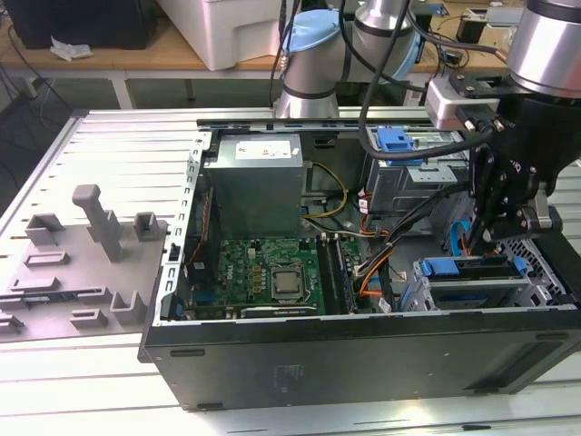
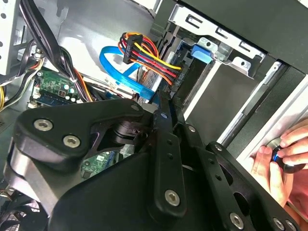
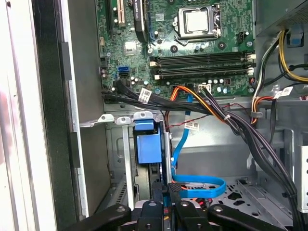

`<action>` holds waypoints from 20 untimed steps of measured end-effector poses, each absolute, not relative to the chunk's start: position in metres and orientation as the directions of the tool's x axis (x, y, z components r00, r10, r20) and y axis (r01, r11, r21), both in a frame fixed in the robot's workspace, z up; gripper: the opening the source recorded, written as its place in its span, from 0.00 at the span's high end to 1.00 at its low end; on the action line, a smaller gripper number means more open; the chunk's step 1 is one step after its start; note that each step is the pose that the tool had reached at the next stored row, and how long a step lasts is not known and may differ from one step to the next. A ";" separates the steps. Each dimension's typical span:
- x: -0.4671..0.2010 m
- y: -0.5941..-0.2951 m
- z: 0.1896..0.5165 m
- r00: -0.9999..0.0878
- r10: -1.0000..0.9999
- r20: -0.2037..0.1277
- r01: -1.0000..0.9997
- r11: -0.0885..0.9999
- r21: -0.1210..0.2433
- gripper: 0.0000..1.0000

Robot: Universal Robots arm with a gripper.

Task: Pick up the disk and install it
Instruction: 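Insert the second disk wire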

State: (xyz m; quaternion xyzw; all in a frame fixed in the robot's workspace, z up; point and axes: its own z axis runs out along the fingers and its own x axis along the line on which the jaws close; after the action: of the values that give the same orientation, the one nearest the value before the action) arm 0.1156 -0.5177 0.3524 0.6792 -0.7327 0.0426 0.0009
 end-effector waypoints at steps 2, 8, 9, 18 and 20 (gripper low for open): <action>0.116 -0.518 0.352 -0.077 -0.995 0.059 -0.995 0.073 -0.061 0.84; 0.116 -0.519 0.350 -0.074 -0.995 0.059 -0.996 0.070 -0.061 0.84; 0.116 -0.519 0.350 -0.073 -0.996 0.059 -0.996 0.069 -0.061 0.84; 0.116 -0.519 0.349 -0.070 -0.996 0.059 -0.996 0.067 -0.061 0.84; 0.116 -0.519 0.349 -0.070 -0.996 0.059 -0.996 0.066 -0.061 0.84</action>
State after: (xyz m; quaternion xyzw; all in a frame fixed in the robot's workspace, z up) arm 0.1161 -0.5193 0.3490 0.6819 -0.7302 0.0427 0.0008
